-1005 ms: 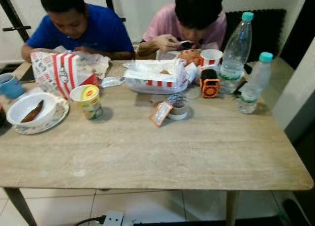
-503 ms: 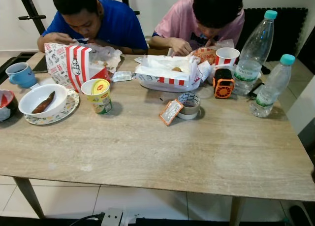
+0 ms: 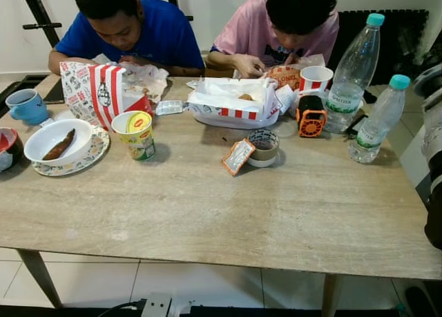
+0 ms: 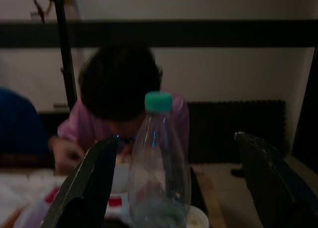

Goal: Restocking fridge

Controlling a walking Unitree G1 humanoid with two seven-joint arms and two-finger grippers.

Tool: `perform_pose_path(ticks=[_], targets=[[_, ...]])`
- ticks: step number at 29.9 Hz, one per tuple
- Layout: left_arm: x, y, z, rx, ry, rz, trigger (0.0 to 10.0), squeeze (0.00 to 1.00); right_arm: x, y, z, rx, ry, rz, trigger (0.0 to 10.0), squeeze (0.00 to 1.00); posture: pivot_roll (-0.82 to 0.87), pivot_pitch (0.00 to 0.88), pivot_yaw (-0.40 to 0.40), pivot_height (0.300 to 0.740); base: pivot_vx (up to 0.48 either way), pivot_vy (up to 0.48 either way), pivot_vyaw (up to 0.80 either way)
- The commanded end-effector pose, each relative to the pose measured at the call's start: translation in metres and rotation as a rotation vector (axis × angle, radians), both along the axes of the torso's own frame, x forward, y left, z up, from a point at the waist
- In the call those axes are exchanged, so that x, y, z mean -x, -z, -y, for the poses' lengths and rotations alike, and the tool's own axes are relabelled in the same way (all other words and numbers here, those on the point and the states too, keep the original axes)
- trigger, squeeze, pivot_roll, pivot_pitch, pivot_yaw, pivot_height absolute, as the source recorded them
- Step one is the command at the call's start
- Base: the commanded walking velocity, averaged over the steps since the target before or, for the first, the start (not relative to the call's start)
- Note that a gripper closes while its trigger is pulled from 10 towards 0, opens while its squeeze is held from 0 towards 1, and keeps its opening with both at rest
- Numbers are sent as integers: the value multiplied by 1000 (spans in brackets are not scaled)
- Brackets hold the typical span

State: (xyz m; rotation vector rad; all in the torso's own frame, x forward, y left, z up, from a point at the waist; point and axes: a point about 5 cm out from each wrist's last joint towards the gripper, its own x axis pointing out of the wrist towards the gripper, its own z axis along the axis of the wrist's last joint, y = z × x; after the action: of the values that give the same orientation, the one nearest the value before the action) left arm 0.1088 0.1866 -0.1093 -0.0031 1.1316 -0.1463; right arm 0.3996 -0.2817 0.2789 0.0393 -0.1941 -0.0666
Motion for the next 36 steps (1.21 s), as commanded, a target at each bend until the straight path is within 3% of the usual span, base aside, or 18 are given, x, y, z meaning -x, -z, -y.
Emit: perform_pose_path(ticks=[1,9,19,30,31,32,33,34,35,36], targets=[[26,7,-3,-4,4,-100,10000,0,0,0,4,13,33,-38,10000,0,15,24,6,740,0,0,0],[27,7,-5,-7,10,-100,10000,0,0,29,5,-47,105,-177,10000,0,25,34,7,740,0,0,0],[31,7,-5,-9,8,-110,10000,0,-3,36,-5,-67,59,-207,10000,0,25,45,11,740,0,0,0],[35,8,-4,-5,10,-116,10000,0,-2,50,-9,-101,87,-267,10000,0,28,62,11,740,0,0,0],[36,8,-3,-5,11,-118,10000,0,-2,51,-8,-106,94,-267,9255,0,28,66,11,740,0,0,0],[36,8,-3,-5,11,-118,10000,0,-2,51,-8,-106,94,-267,9255,0,28,66,11,740,0,0,0],[37,8,-3,-5,11,-121,10000,0,-2,50,-7,-114,100,-258,4667,0,29,68,12,740,0,0,0],[38,9,-3,-5,11,-122,10000,0,-2,49,-7,-120,107,-253,3059,0,29,68,12,740,0,0,0],[38,9,-3,-5,11,-122,10000,0,-2,49,-7,-120,107,-253,3059,0,29,68,12,740,0,0,0],[39,9,-3,-6,12,-125,10000,0,-2,49,-6,-128,109,-246,0,0,30,69,14,740,0,0,0]])
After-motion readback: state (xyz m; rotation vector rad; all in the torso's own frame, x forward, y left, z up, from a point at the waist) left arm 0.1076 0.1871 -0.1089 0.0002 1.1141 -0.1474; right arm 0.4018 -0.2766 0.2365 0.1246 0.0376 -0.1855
